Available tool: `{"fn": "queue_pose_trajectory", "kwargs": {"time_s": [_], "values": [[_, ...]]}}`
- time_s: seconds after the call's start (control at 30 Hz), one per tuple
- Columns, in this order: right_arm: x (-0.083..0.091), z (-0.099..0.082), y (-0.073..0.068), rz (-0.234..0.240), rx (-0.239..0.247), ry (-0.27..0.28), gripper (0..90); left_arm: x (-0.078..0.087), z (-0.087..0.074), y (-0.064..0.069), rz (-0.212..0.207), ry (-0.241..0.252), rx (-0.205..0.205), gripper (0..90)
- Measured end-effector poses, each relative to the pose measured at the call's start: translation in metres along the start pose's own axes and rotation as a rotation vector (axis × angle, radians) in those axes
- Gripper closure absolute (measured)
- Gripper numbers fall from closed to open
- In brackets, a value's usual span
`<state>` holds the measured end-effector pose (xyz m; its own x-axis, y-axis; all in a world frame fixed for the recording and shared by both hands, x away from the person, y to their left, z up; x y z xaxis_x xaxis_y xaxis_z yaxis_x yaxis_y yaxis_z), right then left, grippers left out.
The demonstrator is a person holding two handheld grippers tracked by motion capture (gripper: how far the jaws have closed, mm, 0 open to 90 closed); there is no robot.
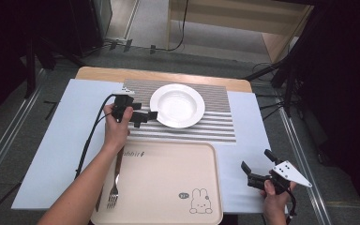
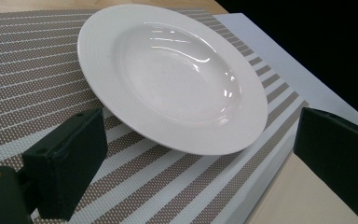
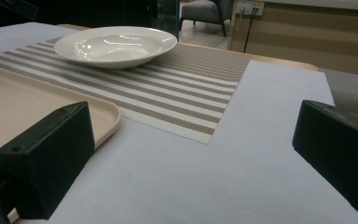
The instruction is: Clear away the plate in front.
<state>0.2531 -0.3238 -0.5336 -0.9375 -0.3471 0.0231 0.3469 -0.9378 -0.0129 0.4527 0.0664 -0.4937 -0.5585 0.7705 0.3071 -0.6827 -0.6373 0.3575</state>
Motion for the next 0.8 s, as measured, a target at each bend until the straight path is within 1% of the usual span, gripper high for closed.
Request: {"fn": "queue_pose_trajectory", "kwargs": {"time_s": [0.13, 0.33, 0.47, 0.53, 0.63, 0.67, 0.8], "values": [[0.0, 0.0, 0.0, 0.001, -0.001, 0.0, 0.0, -0.007, 0.002, -0.003, 0.005, -0.009, 0.007, 2.1], [0.0, 0.0, -0.001, 0.006, 0.0, 0.0, 0.0, -0.019, 0.005, -0.007, 0.021, -0.025, 0.005, 2.2], [0.0, 0.0, -0.001, 0.007, 0.0, -0.001, 0.0, -0.027, 0.008, -0.011, 0.026, -0.016, 0.03, 2.2], [0.0, 0.0, -0.001, 0.008, -0.001, 0.0, 0.0, -0.031, 0.009, -0.014, 0.034, -0.02, 0.039, 2.3], [0.0, 0.0, -0.001, 0.009, 0.0, 0.0, 0.0, -0.038, 0.009, -0.018, 0.076, -0.03, 0.039, 12.2], [0.0, 0.0, -0.001, 0.009, -0.001, 0.001, 0.0, -0.039, 0.009, -0.019, 0.078, -0.033, 0.038, 12.4], [0.0, 0.0, 0.0, 0.01, 0.0, 0.002, 0.0, -0.043, 0.008, -0.024, 0.092, -0.029, 0.058, 12.5]]}}
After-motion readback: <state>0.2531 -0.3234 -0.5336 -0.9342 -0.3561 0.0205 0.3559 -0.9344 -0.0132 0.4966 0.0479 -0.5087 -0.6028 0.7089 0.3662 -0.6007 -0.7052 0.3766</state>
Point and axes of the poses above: each handheld gripper's, and its own axes: x roughly backward along the jaws, z roughly out of its top, y roughly to its right, the point moved 7 cm from there along -x, roughly forward along the jaws, and after that the axes turned 14 degrees about y, right-handed, at the moved point
